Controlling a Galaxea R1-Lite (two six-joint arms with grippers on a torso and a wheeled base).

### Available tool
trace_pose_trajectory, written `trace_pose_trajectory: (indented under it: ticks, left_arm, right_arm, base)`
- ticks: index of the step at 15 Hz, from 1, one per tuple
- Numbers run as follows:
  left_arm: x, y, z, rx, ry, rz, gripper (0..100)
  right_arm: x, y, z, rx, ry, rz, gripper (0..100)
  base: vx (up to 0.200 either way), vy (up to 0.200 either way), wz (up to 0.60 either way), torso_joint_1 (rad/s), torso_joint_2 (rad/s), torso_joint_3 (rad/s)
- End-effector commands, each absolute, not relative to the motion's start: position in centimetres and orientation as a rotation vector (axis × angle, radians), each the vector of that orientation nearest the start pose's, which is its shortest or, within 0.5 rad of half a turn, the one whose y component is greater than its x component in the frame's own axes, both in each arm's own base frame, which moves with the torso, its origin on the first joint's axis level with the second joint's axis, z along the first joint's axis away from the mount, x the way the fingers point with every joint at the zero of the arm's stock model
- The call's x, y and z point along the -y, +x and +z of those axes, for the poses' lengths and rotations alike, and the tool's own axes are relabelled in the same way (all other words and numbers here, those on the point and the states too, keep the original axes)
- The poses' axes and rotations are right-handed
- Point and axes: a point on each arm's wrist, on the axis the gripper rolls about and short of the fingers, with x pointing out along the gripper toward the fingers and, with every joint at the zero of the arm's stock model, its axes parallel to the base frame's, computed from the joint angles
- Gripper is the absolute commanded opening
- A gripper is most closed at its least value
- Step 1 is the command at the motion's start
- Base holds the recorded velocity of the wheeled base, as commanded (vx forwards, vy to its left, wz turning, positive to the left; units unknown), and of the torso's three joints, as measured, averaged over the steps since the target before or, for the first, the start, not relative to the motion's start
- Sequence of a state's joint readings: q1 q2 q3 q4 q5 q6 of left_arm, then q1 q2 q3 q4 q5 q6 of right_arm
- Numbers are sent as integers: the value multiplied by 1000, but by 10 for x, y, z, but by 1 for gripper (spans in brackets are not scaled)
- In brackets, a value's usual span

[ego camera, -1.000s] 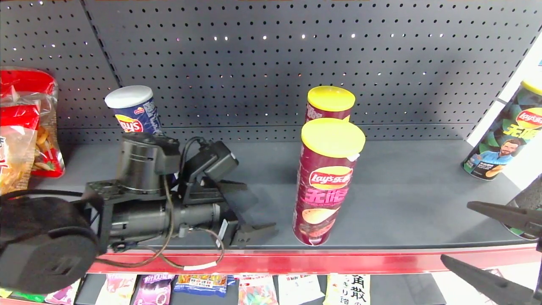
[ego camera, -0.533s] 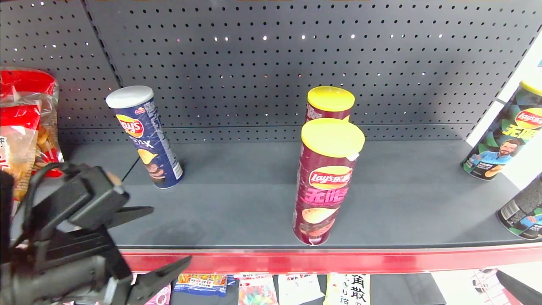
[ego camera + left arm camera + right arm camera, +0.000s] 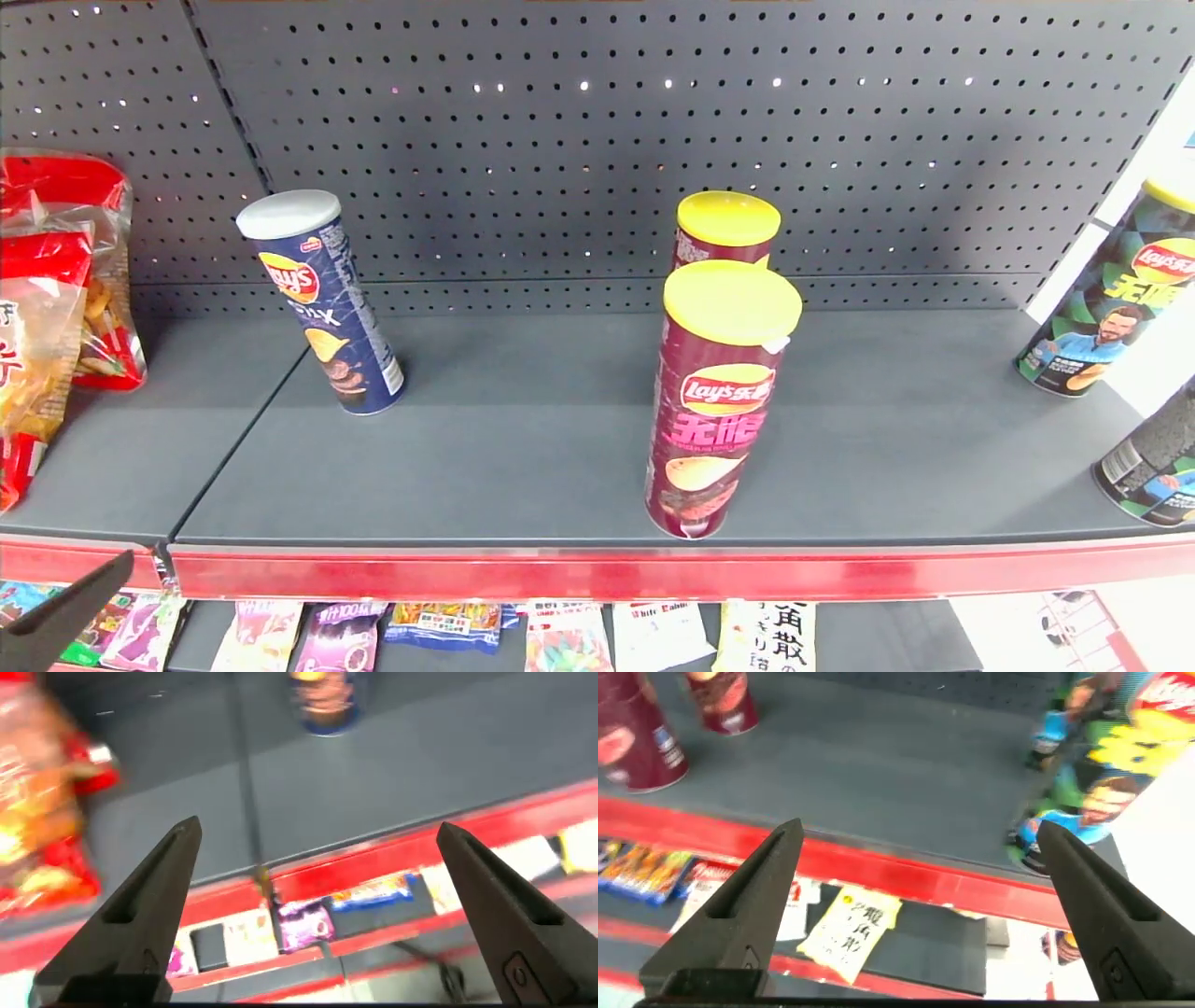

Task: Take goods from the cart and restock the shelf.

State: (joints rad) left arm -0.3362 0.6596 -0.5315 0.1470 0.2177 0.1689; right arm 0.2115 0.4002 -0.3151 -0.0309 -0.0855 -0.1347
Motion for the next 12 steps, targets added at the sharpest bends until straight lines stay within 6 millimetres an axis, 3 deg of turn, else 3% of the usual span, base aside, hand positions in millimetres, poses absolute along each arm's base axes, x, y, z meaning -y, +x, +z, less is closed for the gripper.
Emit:
trace_pose_trajectory:
  ticks: [1,8,12]
  left_arm:
    - [4,28,205,-204,234,-106,100]
    - [1,21,197,-191,275,-78,100]
    - [0,19,194,-193,278,-54,100]
  right_arm:
    - [1,5,172,-34,-143,128,100]
    - [1,-1,162,-39,-144,209,100]
    - [2,-9,155,-63,-162,213,100]
  base:
    - [0,0,0,0,0,0]
    - [0,0,0,0,0,0]
    - [-200,0,0,12,2,1]
